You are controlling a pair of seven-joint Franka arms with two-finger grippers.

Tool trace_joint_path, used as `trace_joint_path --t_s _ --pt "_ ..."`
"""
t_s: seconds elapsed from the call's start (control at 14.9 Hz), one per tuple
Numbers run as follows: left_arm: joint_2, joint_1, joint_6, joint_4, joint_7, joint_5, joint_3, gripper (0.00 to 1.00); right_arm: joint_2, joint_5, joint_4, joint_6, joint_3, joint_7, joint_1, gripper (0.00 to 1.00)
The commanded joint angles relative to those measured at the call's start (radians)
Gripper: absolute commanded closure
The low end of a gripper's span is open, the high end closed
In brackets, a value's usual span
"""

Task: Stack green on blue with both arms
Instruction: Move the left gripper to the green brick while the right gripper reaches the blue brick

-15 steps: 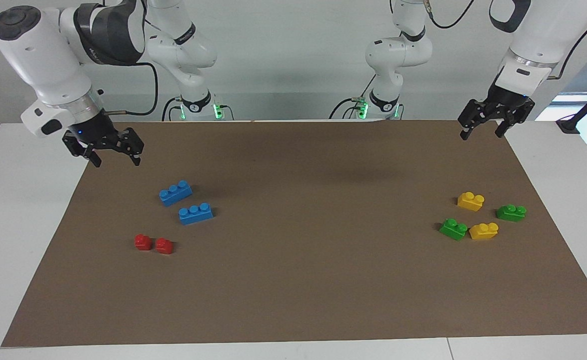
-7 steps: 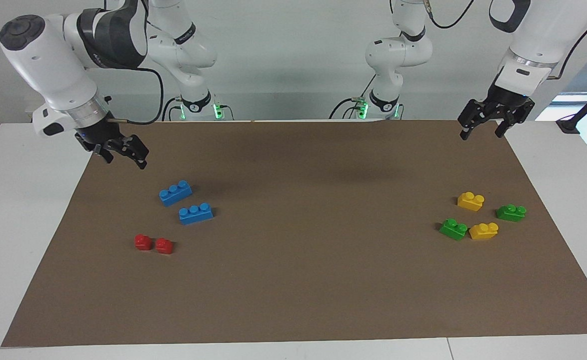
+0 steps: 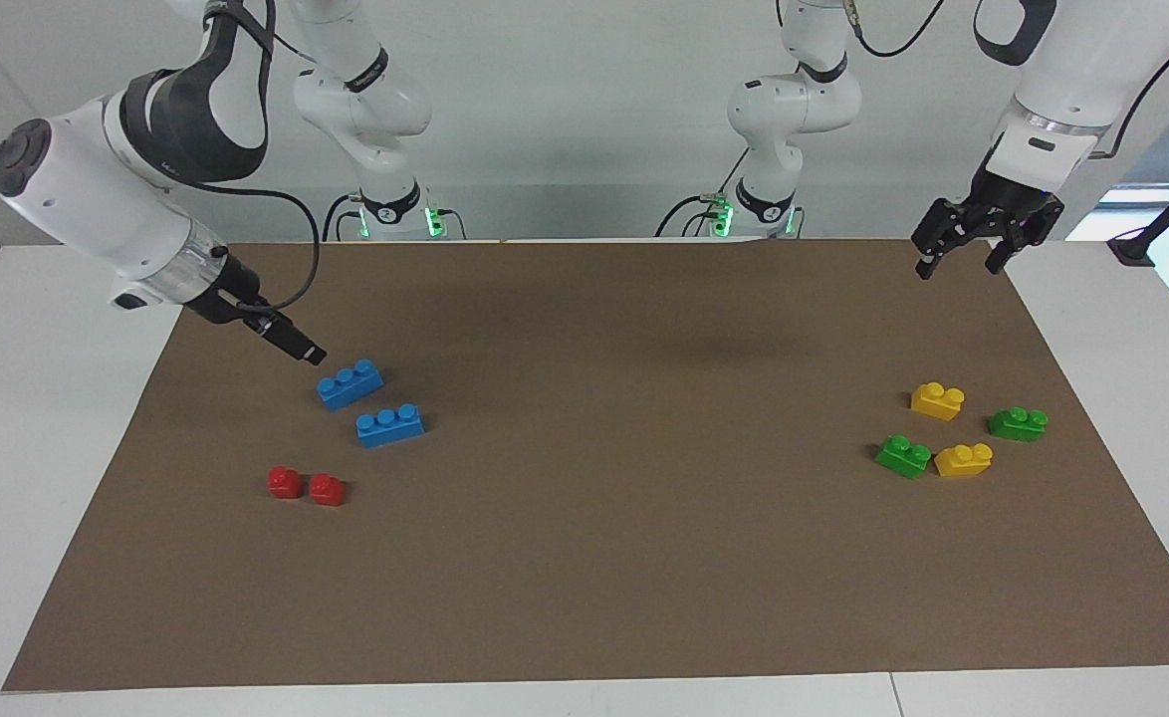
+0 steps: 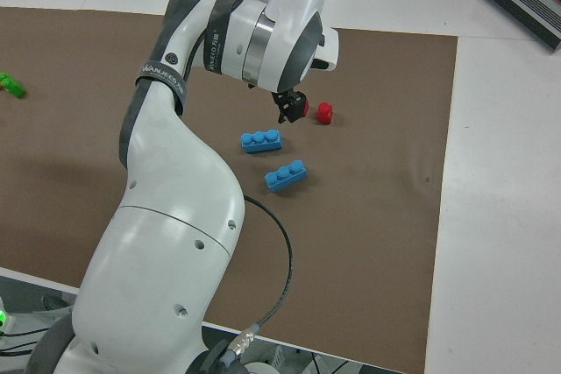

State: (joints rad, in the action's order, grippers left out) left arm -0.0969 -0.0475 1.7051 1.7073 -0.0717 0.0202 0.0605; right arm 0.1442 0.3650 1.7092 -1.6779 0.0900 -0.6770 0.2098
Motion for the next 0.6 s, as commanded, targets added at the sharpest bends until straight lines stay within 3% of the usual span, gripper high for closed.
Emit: trace_joint_path --t_s 0.0,0.2,0.54 --pt "-0.05 0.003 0.083 0.116 -0.13 -0.016 0.001 0.0 0.043 0.075 -0.002 0.001 0.008 -0.152 0.025 0.01" --pt "-0.067 0.003 0.189 0.227 -0.325 -0.016 0.001 0.0 0.075 0.123 -0.002 -0.069 0.008 -0.367 0.02 0.01" --pt "-0.018 -0.006 0.388 0.351 -0.534 -0.016 0.001 0.0 0.13 0.123 0.033 -0.195 0.008 -0.408 -0.012 0.01"
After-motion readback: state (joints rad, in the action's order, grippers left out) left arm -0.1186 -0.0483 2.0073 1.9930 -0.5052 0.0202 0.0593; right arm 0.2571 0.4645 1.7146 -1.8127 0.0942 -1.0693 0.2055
